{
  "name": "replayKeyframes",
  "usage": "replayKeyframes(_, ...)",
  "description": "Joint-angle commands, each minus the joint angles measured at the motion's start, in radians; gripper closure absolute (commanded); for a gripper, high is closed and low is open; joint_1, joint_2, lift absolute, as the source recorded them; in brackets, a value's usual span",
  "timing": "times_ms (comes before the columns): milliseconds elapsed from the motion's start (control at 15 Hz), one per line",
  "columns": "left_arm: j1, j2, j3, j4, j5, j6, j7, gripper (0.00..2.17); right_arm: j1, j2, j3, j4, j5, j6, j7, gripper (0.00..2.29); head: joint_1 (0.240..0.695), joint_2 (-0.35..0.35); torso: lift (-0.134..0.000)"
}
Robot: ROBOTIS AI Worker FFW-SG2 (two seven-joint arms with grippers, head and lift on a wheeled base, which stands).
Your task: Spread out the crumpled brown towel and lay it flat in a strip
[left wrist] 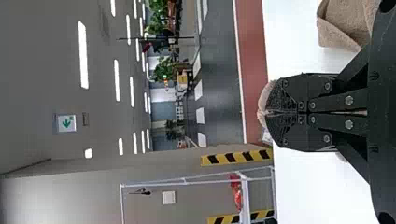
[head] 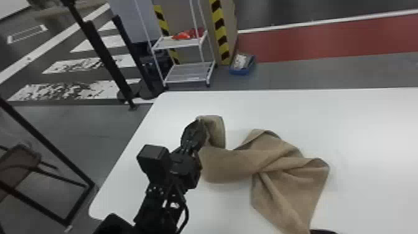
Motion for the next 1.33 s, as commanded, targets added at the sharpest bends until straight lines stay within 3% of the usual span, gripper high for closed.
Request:
replayKeyframes(0, -0.002, 0.0, -0.001, 0.001, 0.0, 0.0, 0.0, 1.38, -0.006, 0.0, -0.001, 0.001, -0.003, 0.004, 0.0, 0.73, 0.695, 0.333, -0.124)
replayKeyframes(133, -0.002, 0.0, -0.001, 0.003, 0.0, 0.0, 0.0, 1.38, -0.01, 0.0, -0.001, 0.001, -0.009, 0.001, 0.0, 0.77, 0.695, 0.331, -0.124)
replayKeyframes(267, -0.002, 0.0, -0.003, 0.007, 0.0, 0.0, 0.0, 1.38, -0.012, 0.002, 0.0, 0.0, -0.014, 0.001, -0.002, 1.19, 0.695, 0.33, -0.124)
replayKeyframes(400, -0.002, 0.0, -0.003, 0.007, 0.0, -0.003, 0.0, 1.38, -0.012, 0.002, -0.006, -0.008, -0.015, -0.008, -0.002, 1.4, 0.695, 0.331, -0.124)
replayKeyframes(733, 0.001, 0.002, 0.013, -0.003, 0.001, -0.003, 0.0, 1.38, -0.013, 0.002, -0.073, -0.048, -0.049, -0.045, -0.009, 1.48, 0.695, 0.32, -0.124)
replayKeyframes(933, 0.01, 0.003, 0.045, -0.022, 0.012, -0.003, -0.001, 1.38, -0.012, 0.002, -0.21, -0.092, -0.135, -0.045, -0.009, 1.48, 0.695, 0.288, -0.124)
replayKeyframes(1067, 0.017, 0.006, 0.08, -0.04, 0.021, 0.0, -0.003, 1.38, -0.018, 0.002, -0.351, -0.097, -0.241, -0.045, -0.006, 1.48, 0.695, 0.255, -0.124)
replayKeyframes(1267, 0.024, 0.008, 0.123, -0.048, 0.036, 0.025, -0.003, 1.38, -0.029, 0.0, -0.53, -0.103, -0.336, -0.036, -0.009, 1.48, 0.695, 0.156, -0.124)
